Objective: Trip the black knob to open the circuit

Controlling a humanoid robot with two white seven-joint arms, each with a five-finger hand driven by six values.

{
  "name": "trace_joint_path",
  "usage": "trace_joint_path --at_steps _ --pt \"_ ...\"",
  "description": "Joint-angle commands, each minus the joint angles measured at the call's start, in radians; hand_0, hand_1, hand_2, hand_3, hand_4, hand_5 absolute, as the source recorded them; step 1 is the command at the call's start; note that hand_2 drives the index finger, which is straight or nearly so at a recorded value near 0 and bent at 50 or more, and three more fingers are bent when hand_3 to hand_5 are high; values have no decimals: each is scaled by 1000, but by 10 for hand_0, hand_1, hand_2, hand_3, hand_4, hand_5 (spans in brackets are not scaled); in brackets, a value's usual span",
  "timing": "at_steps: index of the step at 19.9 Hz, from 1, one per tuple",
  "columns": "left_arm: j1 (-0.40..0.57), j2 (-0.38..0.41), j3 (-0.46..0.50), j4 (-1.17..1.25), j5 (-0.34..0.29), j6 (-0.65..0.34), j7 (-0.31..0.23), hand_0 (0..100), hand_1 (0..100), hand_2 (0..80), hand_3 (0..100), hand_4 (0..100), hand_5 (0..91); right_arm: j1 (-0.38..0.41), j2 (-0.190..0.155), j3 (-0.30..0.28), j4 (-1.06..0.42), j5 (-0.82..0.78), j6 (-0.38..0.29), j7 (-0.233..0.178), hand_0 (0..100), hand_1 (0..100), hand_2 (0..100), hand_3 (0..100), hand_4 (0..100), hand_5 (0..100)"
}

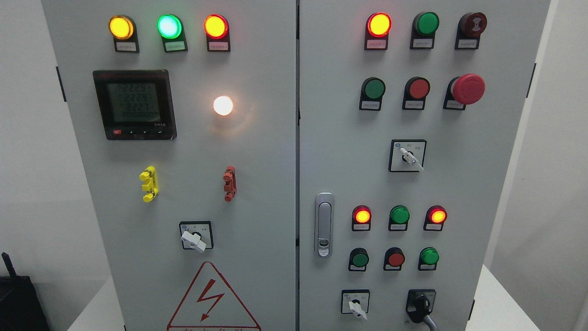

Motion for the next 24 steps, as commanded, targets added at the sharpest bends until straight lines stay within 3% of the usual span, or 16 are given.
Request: trace_joint_path --at_steps 1,24 --pt "0 0 0 -25 0 -5 0 120 389 0 0 0 0 1 5 29 1 0 0 9 0 0 74 1000 1000 975" --pt "0 0 0 -25 0 -5 0 120 389 0 0 0 0 -4 10 13 0 -2 0 7 0 0 71 1000 1000 975"
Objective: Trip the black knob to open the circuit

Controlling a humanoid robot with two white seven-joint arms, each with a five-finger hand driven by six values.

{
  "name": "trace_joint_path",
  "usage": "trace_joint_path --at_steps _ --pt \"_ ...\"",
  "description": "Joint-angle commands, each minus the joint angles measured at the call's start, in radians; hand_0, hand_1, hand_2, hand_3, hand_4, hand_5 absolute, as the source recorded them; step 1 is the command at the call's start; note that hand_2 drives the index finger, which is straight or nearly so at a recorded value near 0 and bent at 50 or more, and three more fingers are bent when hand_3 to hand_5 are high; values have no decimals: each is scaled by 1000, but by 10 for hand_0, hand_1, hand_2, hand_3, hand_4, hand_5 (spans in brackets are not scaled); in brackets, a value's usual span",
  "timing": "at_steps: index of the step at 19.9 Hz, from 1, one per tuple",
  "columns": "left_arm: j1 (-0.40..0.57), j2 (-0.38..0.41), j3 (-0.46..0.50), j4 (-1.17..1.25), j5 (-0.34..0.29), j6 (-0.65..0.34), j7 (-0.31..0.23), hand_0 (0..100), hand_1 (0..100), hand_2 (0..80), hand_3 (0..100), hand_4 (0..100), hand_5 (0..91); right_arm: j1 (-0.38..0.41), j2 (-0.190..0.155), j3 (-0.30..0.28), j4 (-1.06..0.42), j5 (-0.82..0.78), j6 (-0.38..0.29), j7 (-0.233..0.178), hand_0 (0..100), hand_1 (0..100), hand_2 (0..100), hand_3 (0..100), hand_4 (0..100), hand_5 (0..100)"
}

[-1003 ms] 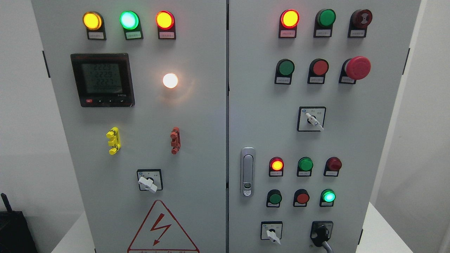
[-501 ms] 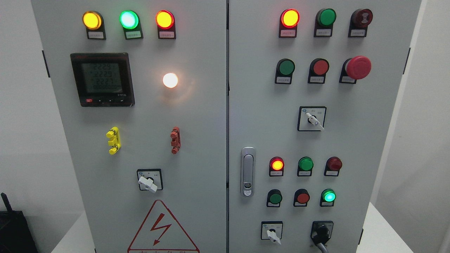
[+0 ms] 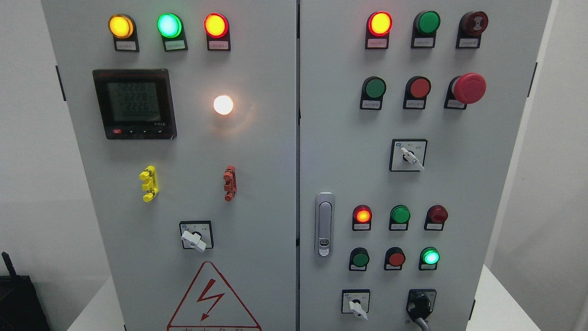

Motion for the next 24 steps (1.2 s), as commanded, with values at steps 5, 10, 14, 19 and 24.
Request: trace_joint_path --at_steps 5,10,14,19,24 --pt "0 0 0 -25 0 0 0 120 389 0 0 0 0 1 -1 13 -2 0 -5 0 0 0 70 1000 1000 975" --pt "0 0 0 -25 0 0 0 120 389 0 0 0 0 4 -2 10 -2 0 -5 0 0 0 71 1000 1000 975" --pt "0 0 0 -25 0 0 0 120 389 0 0 0 0 7 -5 3 -2 0 -6 -2 0 0 71 1000 1000 975" --pt "0 0 0 -25 0 0 0 120 389 0 0 0 0 10 -8 2 -2 0 -6 -2 0 0 71 1000 1000 974" --pt "0 0 0 -25 0 0 0 120 389 0 0 0 0 10 -10 -13 0 0 -6 -2 0 0 71 1000 1000 974"
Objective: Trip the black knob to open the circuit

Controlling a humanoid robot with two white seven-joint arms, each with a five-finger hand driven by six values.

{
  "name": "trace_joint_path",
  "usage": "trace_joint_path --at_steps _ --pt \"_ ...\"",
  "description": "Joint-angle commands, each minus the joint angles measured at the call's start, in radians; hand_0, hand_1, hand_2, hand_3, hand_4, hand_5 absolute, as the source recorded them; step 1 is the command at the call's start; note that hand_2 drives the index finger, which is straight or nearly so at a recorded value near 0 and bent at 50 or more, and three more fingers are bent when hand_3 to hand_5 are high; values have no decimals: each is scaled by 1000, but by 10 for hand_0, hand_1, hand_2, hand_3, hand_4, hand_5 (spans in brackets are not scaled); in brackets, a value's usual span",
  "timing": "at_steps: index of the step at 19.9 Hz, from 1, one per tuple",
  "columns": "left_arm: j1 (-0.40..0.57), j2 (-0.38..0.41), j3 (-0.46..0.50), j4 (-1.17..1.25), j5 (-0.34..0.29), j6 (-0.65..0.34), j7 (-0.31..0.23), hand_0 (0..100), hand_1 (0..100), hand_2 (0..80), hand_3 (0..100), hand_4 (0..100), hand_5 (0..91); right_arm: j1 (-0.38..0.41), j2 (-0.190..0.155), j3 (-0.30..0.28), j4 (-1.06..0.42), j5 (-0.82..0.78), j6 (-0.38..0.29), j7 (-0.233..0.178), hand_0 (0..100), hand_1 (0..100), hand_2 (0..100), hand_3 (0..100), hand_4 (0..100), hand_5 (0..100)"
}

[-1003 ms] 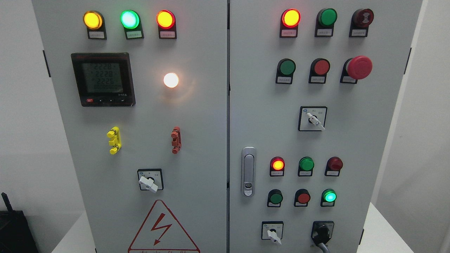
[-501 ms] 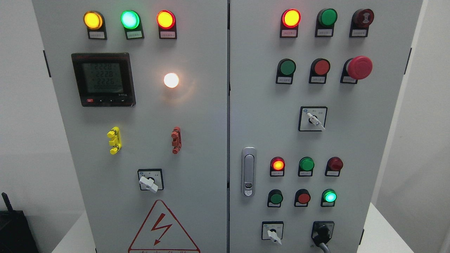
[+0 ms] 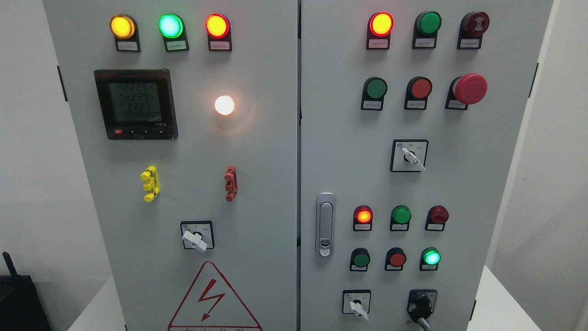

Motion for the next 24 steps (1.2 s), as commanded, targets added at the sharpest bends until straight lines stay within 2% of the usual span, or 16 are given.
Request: trace_joint_path --at_steps 1,24 --pt "0 0 0 -25 0 0 0 120 389 0 0 0 0 1 -5 -10 2 0 1 -5 0 0 71 1000 1000 974" --pt "-1 0 0 -25 0 0 0 120 389 0 0 0 0 -3 -19 -52 17 -2 1 -3 0 0 76 1000 1000 973"
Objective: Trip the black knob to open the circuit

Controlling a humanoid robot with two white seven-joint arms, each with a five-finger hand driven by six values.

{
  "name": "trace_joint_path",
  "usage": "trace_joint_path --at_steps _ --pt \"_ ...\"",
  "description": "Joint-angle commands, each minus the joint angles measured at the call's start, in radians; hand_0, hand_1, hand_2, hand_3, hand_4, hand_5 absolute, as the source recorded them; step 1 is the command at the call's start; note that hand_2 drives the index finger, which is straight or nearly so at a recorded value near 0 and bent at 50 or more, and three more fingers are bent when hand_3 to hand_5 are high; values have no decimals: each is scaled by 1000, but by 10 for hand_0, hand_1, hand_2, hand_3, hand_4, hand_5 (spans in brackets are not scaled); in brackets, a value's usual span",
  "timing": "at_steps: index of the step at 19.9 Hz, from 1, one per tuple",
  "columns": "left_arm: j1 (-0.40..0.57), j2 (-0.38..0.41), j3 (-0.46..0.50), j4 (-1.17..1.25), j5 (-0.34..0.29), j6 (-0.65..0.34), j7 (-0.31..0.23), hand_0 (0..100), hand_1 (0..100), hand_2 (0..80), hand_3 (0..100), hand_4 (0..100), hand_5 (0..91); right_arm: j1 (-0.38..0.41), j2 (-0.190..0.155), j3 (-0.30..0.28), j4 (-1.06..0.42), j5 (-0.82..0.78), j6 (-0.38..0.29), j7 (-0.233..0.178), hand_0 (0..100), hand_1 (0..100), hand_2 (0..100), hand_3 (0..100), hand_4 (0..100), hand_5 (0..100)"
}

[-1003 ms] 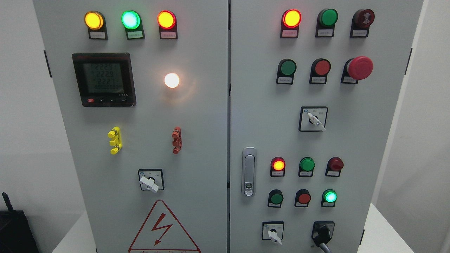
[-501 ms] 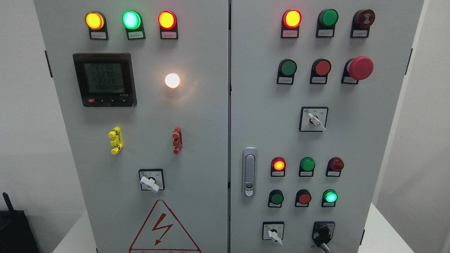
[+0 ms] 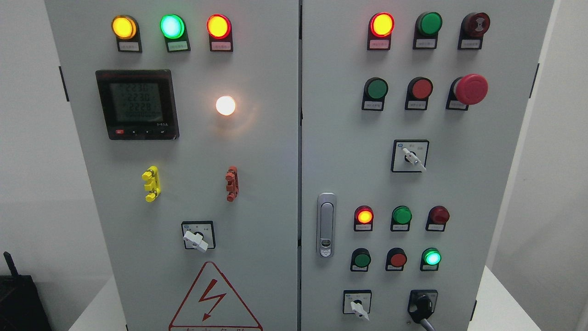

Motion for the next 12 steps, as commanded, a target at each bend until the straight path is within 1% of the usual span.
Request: trace_joint_path --at_steps 1,12 --pt "0 0 0 -25 0 0 0 120 389 0 0 0 0 -3 -5 -41 6 0 4 0 0 0 76 1000 1000 973" --pt "0 0 0 -25 0 1 0 120 389 0 0 0 0 0 -5 -41 4 0 4 0 0 0 78 1000 1000 973"
